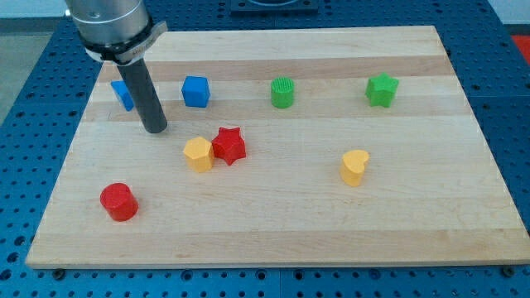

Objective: Keep the yellow hexagon at the bottom left of the red star

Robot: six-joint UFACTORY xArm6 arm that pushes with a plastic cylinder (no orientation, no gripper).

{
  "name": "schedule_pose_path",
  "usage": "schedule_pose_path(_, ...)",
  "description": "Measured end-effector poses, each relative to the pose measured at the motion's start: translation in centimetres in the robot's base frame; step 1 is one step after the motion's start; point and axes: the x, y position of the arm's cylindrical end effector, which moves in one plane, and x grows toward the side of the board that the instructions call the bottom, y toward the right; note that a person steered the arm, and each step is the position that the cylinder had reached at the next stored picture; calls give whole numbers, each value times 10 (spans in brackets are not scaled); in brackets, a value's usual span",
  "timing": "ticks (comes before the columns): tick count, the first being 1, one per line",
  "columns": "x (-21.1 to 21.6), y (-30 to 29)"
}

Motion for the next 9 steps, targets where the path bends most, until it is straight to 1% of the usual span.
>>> schedule_pose_path(2, 4, 25)
schedule_pose_path(3, 17, 42)
schedule_pose_path(4, 21, 44)
schedule_pose_path(8, 86, 58)
schedule_pose_path(9, 87, 58)
